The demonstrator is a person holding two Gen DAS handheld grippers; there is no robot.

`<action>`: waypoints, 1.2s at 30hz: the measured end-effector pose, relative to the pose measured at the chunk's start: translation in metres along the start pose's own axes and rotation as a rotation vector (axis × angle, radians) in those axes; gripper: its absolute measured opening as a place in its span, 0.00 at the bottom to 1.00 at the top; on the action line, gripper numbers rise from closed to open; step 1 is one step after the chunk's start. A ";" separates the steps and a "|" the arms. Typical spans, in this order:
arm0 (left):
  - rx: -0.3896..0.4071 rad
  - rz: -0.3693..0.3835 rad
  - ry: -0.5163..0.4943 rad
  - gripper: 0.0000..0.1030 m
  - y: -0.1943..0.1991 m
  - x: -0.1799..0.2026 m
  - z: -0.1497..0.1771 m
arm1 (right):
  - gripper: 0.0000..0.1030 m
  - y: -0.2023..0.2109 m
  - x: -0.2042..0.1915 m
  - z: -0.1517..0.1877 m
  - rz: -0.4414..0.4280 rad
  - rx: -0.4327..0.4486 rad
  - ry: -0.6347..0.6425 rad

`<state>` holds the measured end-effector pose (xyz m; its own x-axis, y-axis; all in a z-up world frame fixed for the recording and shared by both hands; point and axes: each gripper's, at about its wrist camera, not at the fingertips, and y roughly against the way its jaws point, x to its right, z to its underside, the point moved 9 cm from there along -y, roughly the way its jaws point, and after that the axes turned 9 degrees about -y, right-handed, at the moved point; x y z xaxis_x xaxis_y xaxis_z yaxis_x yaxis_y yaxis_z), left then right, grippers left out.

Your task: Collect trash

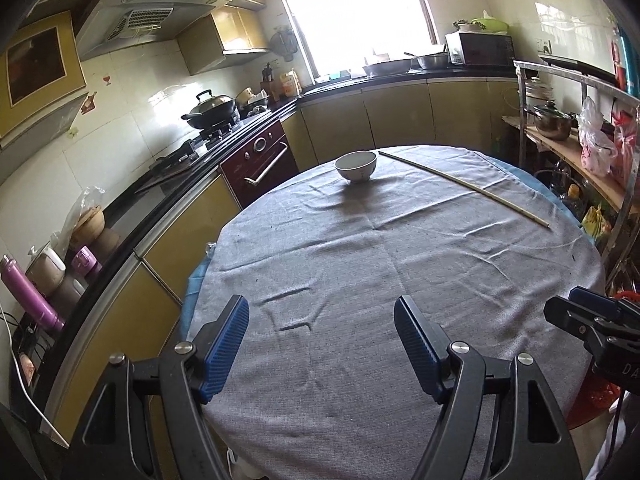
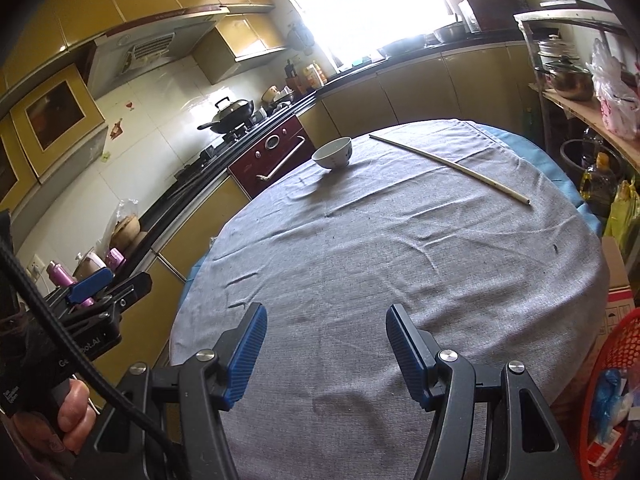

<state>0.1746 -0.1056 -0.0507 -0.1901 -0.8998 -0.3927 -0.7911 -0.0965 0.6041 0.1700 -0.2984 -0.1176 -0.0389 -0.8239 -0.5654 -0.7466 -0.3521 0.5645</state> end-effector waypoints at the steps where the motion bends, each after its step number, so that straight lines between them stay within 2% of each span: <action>1: 0.000 0.002 0.006 0.74 -0.001 -0.003 0.001 | 0.64 -0.002 -0.002 0.001 0.002 -0.003 0.006; 22: -0.018 0.020 0.190 0.74 -0.024 -0.080 0.037 | 0.64 -0.028 -0.080 0.021 0.067 -0.042 0.218; 36: -0.038 0.011 0.250 0.74 -0.034 -0.106 0.054 | 0.64 -0.039 -0.105 0.030 0.070 -0.063 0.276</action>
<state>0.1902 0.0160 -0.0664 -0.0456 -0.9777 -0.2050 -0.7667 -0.0973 0.6346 0.1831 -0.1844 -0.0982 0.0999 -0.9340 -0.3431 -0.7053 -0.3097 0.6377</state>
